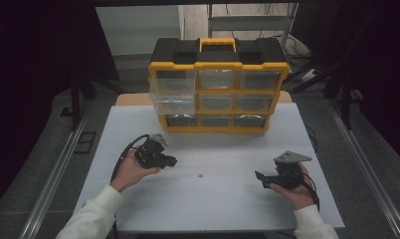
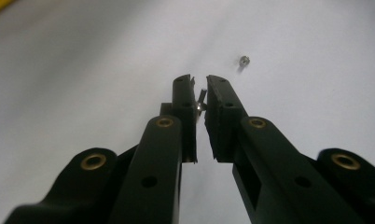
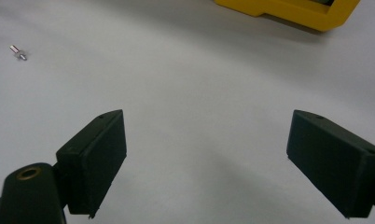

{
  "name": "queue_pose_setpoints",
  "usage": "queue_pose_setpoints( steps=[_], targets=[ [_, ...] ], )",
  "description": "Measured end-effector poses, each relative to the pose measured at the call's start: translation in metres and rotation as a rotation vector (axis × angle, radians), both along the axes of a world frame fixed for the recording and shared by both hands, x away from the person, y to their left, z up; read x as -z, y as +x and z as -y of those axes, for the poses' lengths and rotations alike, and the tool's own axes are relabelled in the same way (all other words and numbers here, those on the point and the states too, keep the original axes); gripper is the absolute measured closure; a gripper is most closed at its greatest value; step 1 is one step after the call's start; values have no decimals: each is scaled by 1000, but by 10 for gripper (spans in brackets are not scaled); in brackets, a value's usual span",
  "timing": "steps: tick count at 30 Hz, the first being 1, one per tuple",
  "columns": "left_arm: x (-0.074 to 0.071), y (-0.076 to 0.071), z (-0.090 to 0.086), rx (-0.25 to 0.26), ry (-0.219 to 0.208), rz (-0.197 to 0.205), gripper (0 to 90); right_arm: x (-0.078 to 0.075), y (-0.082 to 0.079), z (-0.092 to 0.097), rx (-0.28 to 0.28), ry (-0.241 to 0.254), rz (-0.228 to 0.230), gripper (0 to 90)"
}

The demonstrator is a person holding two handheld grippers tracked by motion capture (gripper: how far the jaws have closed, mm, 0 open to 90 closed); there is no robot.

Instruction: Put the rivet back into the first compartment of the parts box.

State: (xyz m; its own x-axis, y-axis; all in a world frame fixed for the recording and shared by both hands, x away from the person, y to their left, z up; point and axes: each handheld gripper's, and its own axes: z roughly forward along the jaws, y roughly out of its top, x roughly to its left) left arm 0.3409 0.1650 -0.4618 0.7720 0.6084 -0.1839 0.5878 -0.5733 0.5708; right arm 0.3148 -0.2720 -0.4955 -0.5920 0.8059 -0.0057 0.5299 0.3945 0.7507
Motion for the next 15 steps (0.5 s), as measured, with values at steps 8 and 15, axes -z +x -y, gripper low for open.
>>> queue_pose_setpoints(
  steps=[8,15],
  targets=[
    [-23,0,-20,-30,-24,32,833,0,0,0,-2,2,1,120],
    [-42,0,-37,-63,-56,57,833,0,0,0,-2,1,1,120]
  ],
)
